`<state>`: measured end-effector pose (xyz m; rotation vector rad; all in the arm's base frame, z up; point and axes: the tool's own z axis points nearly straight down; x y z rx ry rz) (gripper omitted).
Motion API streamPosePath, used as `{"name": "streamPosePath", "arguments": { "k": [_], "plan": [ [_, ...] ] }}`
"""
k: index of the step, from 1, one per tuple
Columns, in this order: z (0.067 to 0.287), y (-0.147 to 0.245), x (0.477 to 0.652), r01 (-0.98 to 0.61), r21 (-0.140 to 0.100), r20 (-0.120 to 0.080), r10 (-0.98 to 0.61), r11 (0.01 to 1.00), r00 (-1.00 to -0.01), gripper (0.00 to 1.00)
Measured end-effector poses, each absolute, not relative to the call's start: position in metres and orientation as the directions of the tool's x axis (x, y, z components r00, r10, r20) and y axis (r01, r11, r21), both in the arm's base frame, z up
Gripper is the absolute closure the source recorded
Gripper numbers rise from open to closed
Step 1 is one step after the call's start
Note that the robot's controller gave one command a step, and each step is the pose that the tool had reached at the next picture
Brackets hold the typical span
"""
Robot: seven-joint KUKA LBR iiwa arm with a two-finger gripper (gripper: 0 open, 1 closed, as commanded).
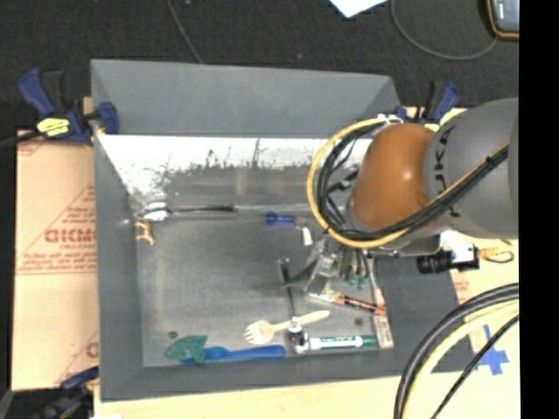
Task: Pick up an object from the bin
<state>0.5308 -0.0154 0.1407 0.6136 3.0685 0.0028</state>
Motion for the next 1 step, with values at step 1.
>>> {"name": "streamPosePath", "arguments": {
  "k": [1],
  "plan": [
    [0.1696,-0.0158,0.5299,0.383,0.003,-0.009,0.383,0.924,-0.924,1.00]
  ]
}}
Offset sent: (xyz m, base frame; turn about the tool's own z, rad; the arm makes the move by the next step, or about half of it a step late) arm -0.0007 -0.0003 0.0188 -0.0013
